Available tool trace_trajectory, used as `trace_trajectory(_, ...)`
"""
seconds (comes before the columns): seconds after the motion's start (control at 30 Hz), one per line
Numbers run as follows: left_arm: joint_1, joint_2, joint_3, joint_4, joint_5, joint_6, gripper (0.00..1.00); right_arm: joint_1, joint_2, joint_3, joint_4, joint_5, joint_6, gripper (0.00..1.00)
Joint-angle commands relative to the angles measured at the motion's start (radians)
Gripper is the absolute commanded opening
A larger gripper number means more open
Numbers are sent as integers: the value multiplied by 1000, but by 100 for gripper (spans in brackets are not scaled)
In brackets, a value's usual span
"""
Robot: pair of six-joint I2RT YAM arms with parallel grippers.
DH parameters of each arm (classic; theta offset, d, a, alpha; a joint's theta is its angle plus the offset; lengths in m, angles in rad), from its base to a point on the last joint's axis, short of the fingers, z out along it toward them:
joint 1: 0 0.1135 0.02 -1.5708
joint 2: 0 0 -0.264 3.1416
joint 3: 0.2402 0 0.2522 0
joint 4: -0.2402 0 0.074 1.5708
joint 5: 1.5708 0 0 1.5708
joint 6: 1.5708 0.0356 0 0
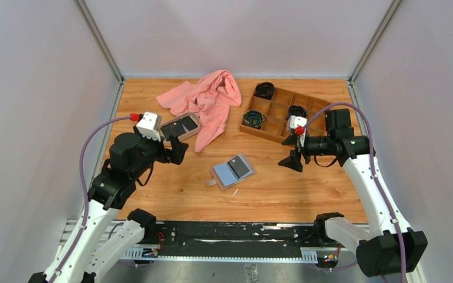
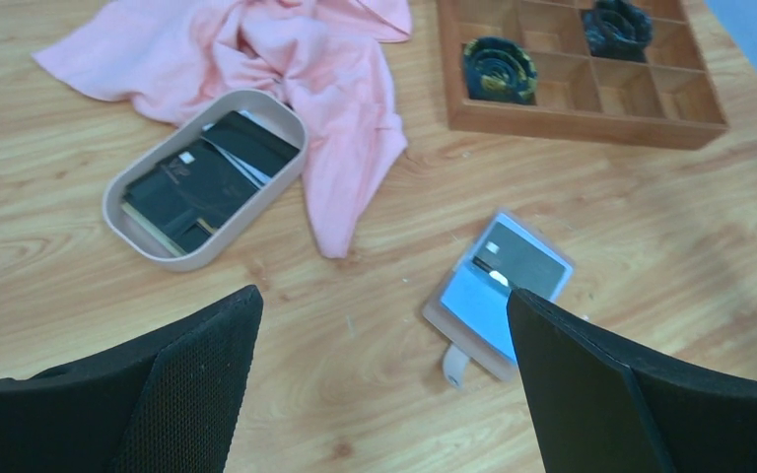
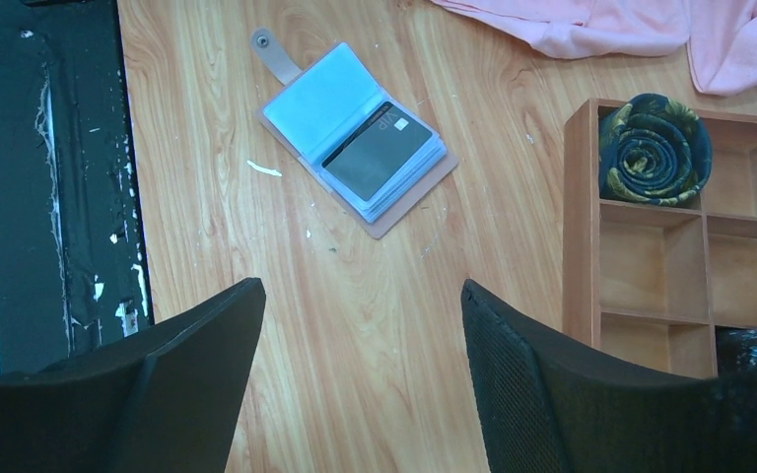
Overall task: Put the credit cards into the card holder
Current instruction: Pick up the credit card from the storage box.
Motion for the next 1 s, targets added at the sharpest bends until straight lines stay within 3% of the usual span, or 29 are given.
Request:
trace_trajectory(0.0,10,98,-14,87,-119,40,100,-15,-1,-13,-9,-39,22,77)
trace_trajectory(0.23,57,398,43,185,-109,8,100,-14,13,-40,49,-30,80,77)
trace_trajectory(0.4,99,504,33,276,-66,-108,100,-14,13,-57,64,-12,89,76)
trace_trajectory(0.6,122,478,-70,409,-34,-211,100,-14,8,-67,75,1,100,76)
trace_trajectory(0.97,122,320,48,192,66,-502,100,-16,38,-64,77,13,107,76)
